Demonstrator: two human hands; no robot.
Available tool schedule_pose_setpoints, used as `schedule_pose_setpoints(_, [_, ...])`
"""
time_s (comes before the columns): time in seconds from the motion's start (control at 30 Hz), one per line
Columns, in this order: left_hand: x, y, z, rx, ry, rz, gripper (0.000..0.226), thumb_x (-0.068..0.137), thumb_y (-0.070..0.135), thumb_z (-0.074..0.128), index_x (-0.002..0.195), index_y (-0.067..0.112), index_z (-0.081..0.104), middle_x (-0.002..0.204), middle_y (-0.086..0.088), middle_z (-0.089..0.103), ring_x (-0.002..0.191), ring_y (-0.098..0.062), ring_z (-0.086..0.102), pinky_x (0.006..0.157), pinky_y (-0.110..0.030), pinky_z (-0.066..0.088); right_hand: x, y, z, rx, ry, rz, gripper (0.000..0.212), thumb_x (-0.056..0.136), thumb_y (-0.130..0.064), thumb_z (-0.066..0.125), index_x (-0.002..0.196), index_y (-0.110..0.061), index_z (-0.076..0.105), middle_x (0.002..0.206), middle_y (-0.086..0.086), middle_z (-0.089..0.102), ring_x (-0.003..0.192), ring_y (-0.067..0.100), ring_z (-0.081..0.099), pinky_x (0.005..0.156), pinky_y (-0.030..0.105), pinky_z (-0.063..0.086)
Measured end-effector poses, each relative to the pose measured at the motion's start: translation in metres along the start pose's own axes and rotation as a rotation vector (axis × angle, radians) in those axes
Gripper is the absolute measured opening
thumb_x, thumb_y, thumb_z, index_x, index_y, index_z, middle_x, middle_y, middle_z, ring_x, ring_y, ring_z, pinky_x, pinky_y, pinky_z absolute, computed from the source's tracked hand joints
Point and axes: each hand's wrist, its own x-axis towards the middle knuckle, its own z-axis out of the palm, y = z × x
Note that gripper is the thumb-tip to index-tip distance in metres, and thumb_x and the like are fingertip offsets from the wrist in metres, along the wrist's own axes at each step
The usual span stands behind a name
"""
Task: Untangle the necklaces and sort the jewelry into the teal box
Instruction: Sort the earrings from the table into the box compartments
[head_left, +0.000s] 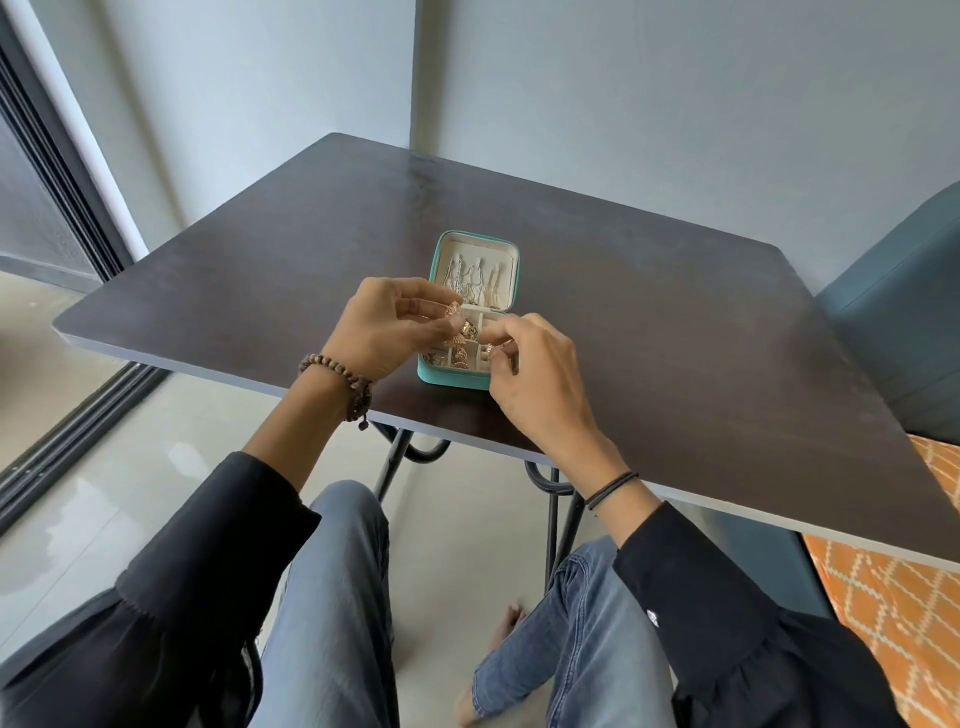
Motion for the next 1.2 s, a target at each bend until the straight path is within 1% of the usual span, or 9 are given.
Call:
schedule_pose_setpoints(0.17, [0.002,0.002,0.009,0.115,-0.049,-0.014,0.027,0.079,0.018,0.081,0.104,0.01,0.073,0.088,-0.004,0.074,0.073,-0.011,0.069,0.057,-0.018,0.051,-0.002,-0.004,-0.013,0.227,-0.036,0.077,0.02,0.094,-0.01,0.062,0.11,-0.016,0.072,0.1,-0.01,0.072,0.087,-0.005,0.065,0.07,0.008,0.052])
schedule_pose_setpoints(0.23, [0.003,0.004,0.012,0.146,-0.02,-0.022,0.026,0.079,0.018,0.082,0.103,0.01,0.073,0.086,-0.004,0.075,0.071,-0.011,0.069,0.058,-0.02,0.053,-0.002,-0.004,-0.015,0.289,-0.075,0.117,0.018,0.092,-0.019,0.067,0.11,-0.019,0.072,0.091,-0.019,0.07,0.085,-0.015,0.064,0.069,0.004,0.049])
schedule_pose_setpoints(0.43, [0.003,0.005,0.016,0.256,0.0,-0.028,0.022,0.078,0.016,0.083,0.098,0.011,0.075,0.084,-0.004,0.076,0.073,-0.012,0.072,0.057,-0.022,0.058,-0.001,-0.003,-0.015,0.263,-0.117,0.062,0.026,0.089,-0.024,0.078,0.112,-0.015,0.07,0.096,-0.008,0.074,0.088,-0.002,0.069,0.069,0.006,0.051])
schedule_pose_setpoints(0.57, [0.004,0.004,0.013,0.403,0.003,0.019,0.025,0.079,0.021,0.082,0.102,0.013,0.077,0.091,0.0,0.075,0.082,-0.007,0.07,0.075,-0.021,0.059,-0.001,-0.005,-0.012,0.235,-0.108,0.025,0.023,0.09,-0.019,0.076,0.111,-0.011,0.071,0.093,-0.006,0.073,0.081,-0.004,0.066,0.068,0.004,0.049])
schedule_pose_setpoints(0.67, [0.004,0.005,0.012,0.492,0.028,0.03,0.025,0.081,0.024,0.08,0.103,0.014,0.077,0.093,0.002,0.071,0.081,-0.005,0.062,0.065,-0.008,0.047,-0.001,-0.006,-0.01,0.198,-0.102,0.0,0.021,0.09,-0.018,0.077,0.109,-0.01,0.072,0.096,-0.006,0.073,0.08,-0.005,0.065,0.069,0.003,0.049])
schedule_pose_setpoints(0.87, [0.006,-0.002,0.007,0.521,0.036,0.032,0.017,0.093,0.016,0.067,0.106,0.016,0.077,0.111,-0.003,0.072,0.092,-0.011,0.06,0.062,-0.007,0.041,0.001,-0.009,-0.011,0.102,-0.105,-0.026,0.019,0.092,-0.026,0.075,0.105,-0.012,0.076,0.101,-0.002,0.074,0.079,0.004,0.067,0.064,0.005,0.051])
schedule_pose_setpoints(1.0, [0.004,-0.002,0.006,0.509,0.111,0.067,0.017,0.096,0.014,0.062,0.107,0.015,0.075,0.109,-0.003,0.068,0.07,-0.004,0.056,0.046,-0.005,0.041,0.001,-0.009,-0.012,0.039,-0.089,-0.048,0.019,0.098,-0.024,0.067,0.106,-0.01,0.077,0.107,0.002,0.072,0.083,0.007,0.06,0.067,0.008,0.047])
schedule_pose_setpoints(1.1, [0.003,-0.003,0.006,0.479,0.186,0.1,0.016,0.095,0.014,0.063,0.106,0.014,0.075,0.102,0.0,0.068,0.068,0.001,0.055,0.049,-0.001,0.041,0.001,-0.007,-0.013,0.02,-0.071,-0.052,0.019,0.102,-0.015,0.059,0.114,-0.01,0.073,0.116,0.005,0.068,0.097,0.011,0.06,0.076,0.014,0.047])
schedule_pose_setpoints(1.2, [0.001,-0.005,0.005,0.448,0.293,0.112,0.014,0.094,0.019,0.066,0.104,0.018,0.076,0.097,0.005,0.07,0.071,0.004,0.057,0.051,-0.001,0.04,-0.001,-0.005,-0.015,0.002,-0.113,-0.07,0.021,0.1,-0.012,0.059,0.117,-0.013,0.072,0.12,0.003,0.064,0.098,0.009,0.06,0.076,0.014,0.051])
